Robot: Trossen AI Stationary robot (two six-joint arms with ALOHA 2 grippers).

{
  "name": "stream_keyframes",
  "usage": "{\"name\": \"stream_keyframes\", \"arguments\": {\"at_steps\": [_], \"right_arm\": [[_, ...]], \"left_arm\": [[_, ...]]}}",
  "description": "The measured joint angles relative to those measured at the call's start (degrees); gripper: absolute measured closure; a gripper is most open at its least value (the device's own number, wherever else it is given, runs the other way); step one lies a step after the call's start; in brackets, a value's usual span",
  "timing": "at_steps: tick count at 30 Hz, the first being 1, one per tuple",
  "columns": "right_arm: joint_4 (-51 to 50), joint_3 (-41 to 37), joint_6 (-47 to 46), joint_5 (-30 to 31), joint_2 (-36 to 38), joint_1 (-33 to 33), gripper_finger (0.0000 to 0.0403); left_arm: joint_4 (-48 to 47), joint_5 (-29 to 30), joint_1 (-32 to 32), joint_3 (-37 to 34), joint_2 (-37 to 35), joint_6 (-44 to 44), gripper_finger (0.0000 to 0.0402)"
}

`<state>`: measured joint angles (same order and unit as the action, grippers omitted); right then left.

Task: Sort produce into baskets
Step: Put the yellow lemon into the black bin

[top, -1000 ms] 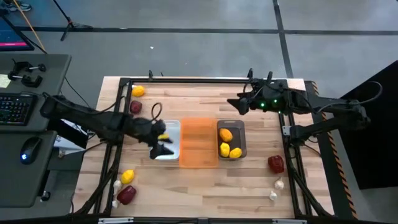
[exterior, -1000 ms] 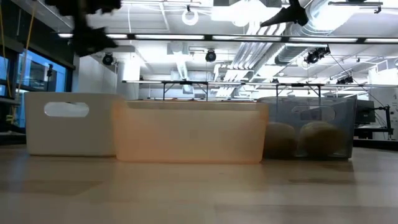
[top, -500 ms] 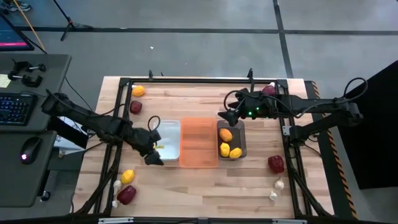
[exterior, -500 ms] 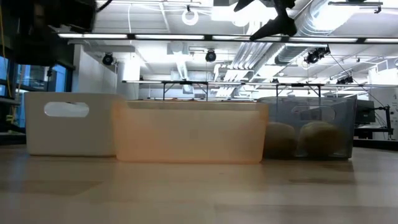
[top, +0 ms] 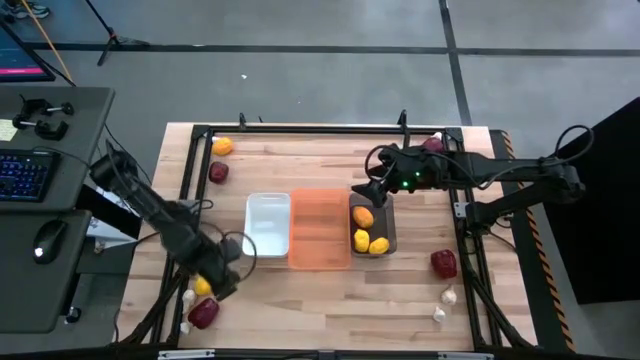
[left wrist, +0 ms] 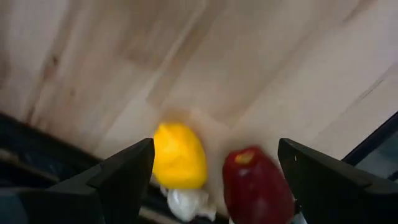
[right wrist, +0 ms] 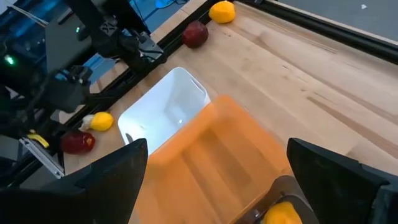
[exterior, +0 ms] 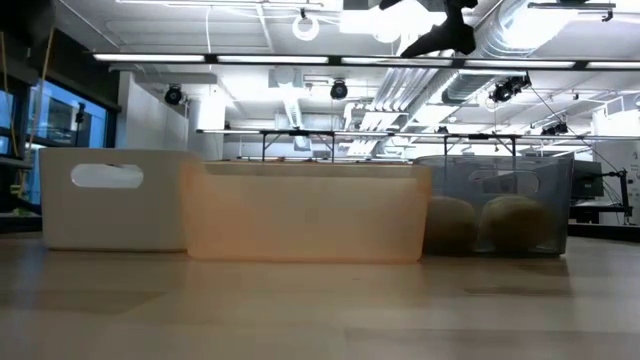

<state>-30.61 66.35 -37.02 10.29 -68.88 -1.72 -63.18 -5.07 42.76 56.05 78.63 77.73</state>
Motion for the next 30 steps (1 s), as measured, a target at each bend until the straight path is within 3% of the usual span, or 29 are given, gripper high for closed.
{"name": "stream_keyframes", "arguments": {"at_steps": [10, 24, 30], "right_arm": [[-0.04, 0.00, 1.27, 0.04, 0.20, 0.00, 0.0029], [-0.05, 0.00, 1.50, 0.43, 0.20, 0.00, 0.0029], [-0.07, 0.00, 1.51, 0.50, 0.20, 0.00, 0.0029]], "left_arm": [[0.01, -4.83, 5.87, 0.00, 5.89, 3.22, 0.0073], [-4.22, -6.88, 5.77, -0.06, 12.39, 8.78, 0.0073], [2.47, -10.24, 5.64, -4.98, 12.59, 8.97, 0.0073]]}}
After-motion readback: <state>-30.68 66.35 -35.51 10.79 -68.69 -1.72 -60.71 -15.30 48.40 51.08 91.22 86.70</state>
